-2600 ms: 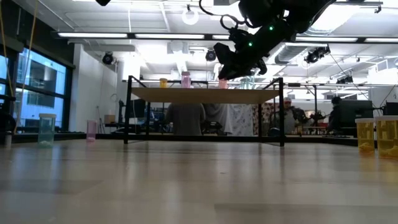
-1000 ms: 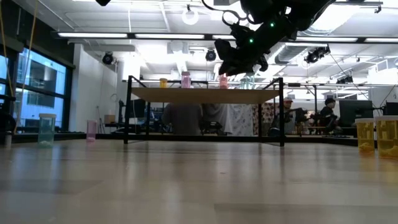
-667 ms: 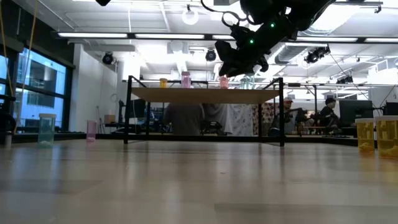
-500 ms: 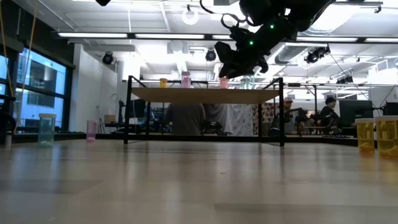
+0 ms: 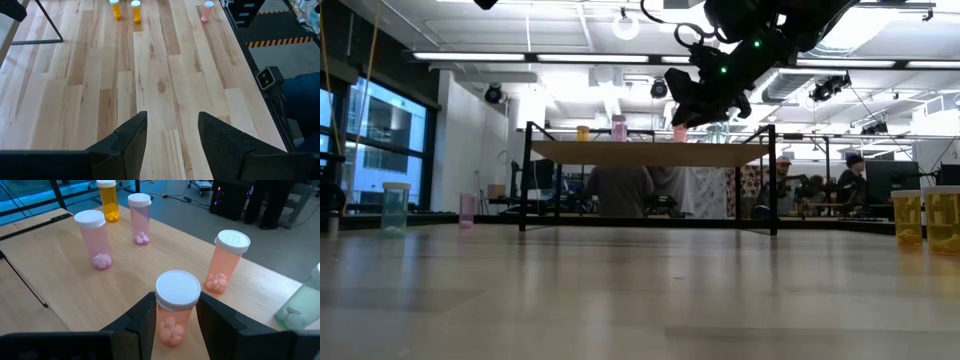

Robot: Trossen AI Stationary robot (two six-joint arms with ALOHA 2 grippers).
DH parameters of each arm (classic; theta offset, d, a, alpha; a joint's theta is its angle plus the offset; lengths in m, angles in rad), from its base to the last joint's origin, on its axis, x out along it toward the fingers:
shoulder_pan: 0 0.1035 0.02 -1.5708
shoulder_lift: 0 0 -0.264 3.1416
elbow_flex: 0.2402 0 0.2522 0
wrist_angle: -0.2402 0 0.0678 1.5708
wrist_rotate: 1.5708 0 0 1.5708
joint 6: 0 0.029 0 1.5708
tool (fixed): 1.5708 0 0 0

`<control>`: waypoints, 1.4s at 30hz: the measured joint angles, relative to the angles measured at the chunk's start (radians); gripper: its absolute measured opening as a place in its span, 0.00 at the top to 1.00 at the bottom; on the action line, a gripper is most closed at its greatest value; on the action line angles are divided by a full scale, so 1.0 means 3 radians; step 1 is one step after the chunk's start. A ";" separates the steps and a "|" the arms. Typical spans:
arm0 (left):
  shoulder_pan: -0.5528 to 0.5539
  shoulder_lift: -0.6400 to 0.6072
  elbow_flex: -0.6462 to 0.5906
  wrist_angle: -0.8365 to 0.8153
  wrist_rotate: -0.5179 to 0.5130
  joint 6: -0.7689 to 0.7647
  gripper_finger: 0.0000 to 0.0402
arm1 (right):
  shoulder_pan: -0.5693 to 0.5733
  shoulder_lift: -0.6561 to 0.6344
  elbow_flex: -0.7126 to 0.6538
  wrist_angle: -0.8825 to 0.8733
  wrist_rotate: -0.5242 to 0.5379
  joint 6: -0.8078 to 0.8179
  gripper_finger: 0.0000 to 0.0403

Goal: Pick and place medicine bottles onto shelf by color
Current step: Put the left pink pill bottle on the shelf aligned with the other pink pill bottle

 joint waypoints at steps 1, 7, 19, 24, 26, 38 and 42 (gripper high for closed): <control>0.0000 -0.0001 0.0000 0.0000 0.0000 0.0000 0.58 | 0.0000 0.0000 0.0000 -0.0001 -0.0022 0.0017 0.68; 0.0000 -0.0001 0.0000 0.0000 0.0000 0.0000 0.58 | 0.0000 0.0000 0.0000 0.0001 -0.0050 0.0042 0.68; 0.0000 -0.0001 0.0000 0.0000 0.0000 0.0000 0.58 | 0.0000 0.0000 0.0000 0.0001 -0.0035 0.0011 0.68; 0.0000 0.0000 0.0000 0.0000 0.0000 0.0006 0.58 | 0.0000 0.0000 0.0000 0.0001 -0.0032 0.0014 0.67; 0.0000 -0.0001 0.0000 0.0000 0.0000 0.0006 0.58 | 0.0000 0.0000 0.0000 0.0001 -0.0032 0.0007 0.66; 0.0000 -0.0001 0.0000 0.0000 0.0000 0.0001 0.58 | 0.0000 0.0000 0.0000 0.0002 -0.0032 0.0012 0.60; 0.0000 -0.0001 0.0000 0.0001 0.0000 0.0003 0.58 | 0.0000 0.0000 0.0000 0.0003 -0.0018 0.0014 0.60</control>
